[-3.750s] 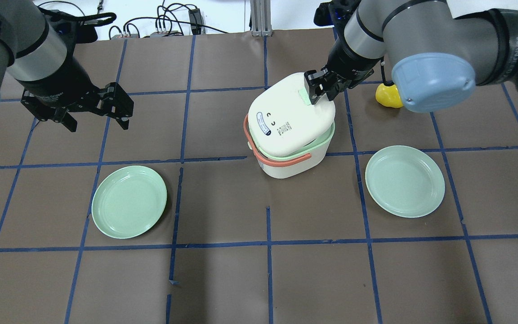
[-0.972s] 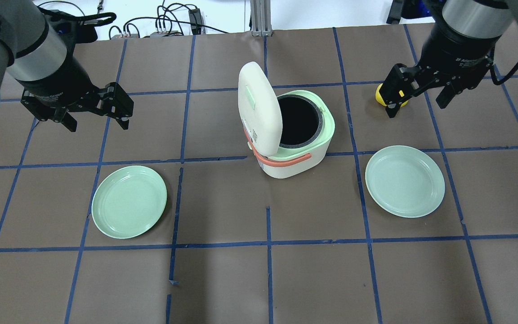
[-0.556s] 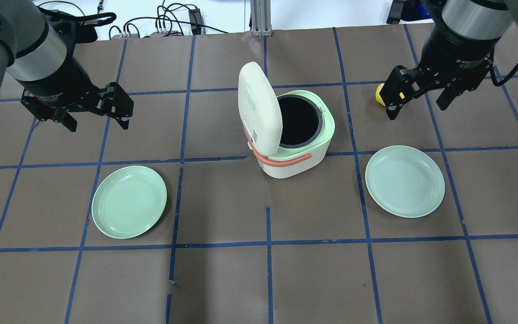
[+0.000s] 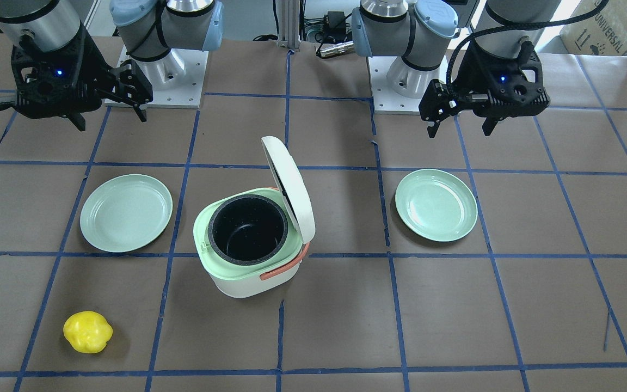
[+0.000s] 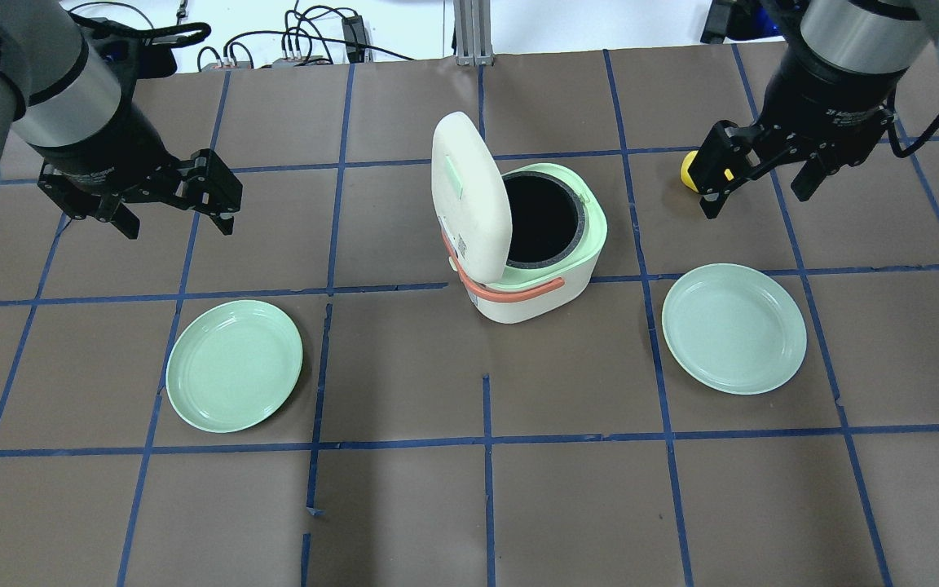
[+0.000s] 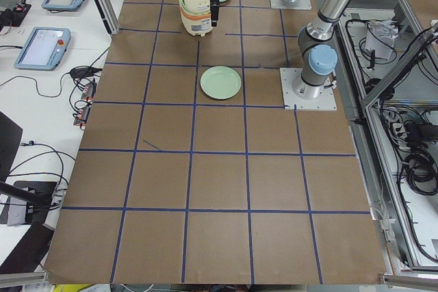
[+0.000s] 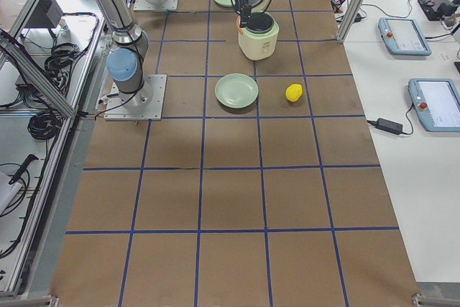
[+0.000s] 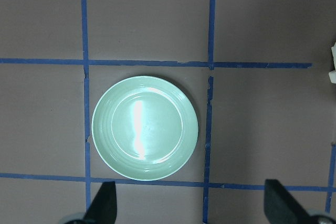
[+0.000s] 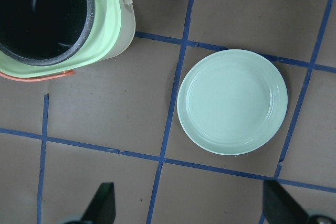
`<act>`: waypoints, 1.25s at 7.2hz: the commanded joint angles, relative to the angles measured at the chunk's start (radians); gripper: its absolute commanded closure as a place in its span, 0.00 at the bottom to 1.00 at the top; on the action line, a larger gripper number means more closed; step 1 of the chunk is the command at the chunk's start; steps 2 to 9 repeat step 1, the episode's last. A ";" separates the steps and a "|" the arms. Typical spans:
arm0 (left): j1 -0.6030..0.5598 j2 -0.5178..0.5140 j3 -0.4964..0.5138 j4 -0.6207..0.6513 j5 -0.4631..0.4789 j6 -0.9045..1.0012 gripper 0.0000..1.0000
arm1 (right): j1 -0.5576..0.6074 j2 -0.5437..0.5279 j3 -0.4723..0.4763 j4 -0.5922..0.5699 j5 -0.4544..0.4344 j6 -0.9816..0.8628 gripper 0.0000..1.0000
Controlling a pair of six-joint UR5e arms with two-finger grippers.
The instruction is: Press rice cooker button
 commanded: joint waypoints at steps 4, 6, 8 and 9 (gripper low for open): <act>0.000 0.000 0.000 0.000 0.000 0.000 0.00 | 0.000 0.002 -0.001 0.000 0.000 0.000 0.00; 0.000 0.000 0.000 0.000 0.000 0.000 0.00 | 0.000 0.002 -0.001 0.000 0.000 0.000 0.00; 0.000 0.000 0.000 0.000 0.000 0.000 0.00 | 0.000 0.002 -0.001 0.000 0.000 0.000 0.00; 0.000 0.000 0.000 0.000 0.000 0.000 0.00 | 0.000 0.002 -0.001 0.000 0.000 0.000 0.00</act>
